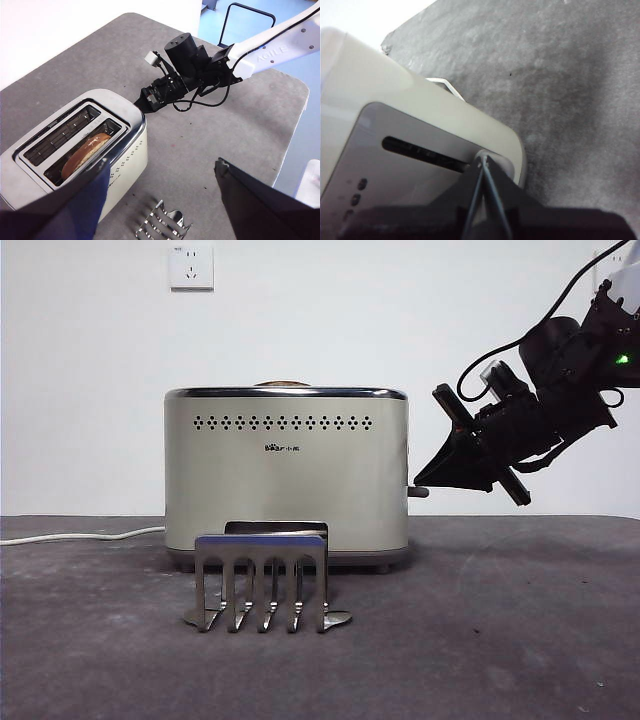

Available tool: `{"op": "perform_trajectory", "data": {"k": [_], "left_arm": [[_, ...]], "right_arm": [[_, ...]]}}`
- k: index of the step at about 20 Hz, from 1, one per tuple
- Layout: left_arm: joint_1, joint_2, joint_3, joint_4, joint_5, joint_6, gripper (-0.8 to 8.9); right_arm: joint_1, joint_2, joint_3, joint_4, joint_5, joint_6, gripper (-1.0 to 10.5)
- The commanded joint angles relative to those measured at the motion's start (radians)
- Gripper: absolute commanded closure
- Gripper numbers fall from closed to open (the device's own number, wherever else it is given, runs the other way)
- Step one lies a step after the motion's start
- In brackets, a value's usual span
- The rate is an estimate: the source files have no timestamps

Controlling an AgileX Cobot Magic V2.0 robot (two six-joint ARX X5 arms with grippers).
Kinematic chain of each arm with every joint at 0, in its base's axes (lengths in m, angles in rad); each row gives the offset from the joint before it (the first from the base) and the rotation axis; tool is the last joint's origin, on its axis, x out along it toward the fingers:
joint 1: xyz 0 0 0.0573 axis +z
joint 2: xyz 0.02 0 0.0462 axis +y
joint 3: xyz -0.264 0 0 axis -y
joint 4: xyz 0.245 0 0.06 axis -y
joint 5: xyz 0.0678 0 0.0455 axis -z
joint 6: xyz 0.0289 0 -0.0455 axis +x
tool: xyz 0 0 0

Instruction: Pick up a slice of bread from the rack,put the bread on the toaster,press the button

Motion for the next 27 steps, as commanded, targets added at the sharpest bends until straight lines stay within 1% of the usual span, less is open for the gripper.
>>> {"op": "perform_trajectory", "data": {"k": [1,4,15,18,21,24,26,27], "left_arm": [[-0.001,-0.001,-0.009,0.002,0.0,-0.011,4.59],[-0.001,-0.001,-0.009,0.002,0.0,-0.011,4.59],[-0.001,-0.001,-0.009,-0.01,-0.001,-0.011,4.59],[-0.001,-0.001,-0.009,-0.01,-0.001,-0.011,4.59],[-0.001,-0.001,-0.009,-0.01,-0.002,-0.011,4.6],[-0.001,-0.001,-0.009,-0.01,-0.003,-0.01,4.6],[-0.001,-0.001,-0.009,-0.009,-0.003,-0.01,4.6],[-0.001,-0.001,-0.009,-0.01,-0.003,-0.01,4.6]], "right_arm": [[0.002,0.05,-0.025,-0.058,0.019,-0.022,9.6],[0.002,0.05,-0.025,-0.064,0.004,-0.022,9.6],[0.002,0.05,-0.025,-0.067,0.005,-0.026,9.6],[0.002,0.036,-0.024,-0.045,0.0,-0.013,9.6],[0.002,-0.045,-0.024,-0.04,0.004,-0.013,9.6],[0.001,-0.193,-0.024,-0.045,0.008,-0.013,9.6],[-0.003,-0.304,-0.024,-0.084,0.008,-0.017,9.6],[-0.003,-0.367,-0.024,-0.13,0.008,-0.032,9.6]]}}
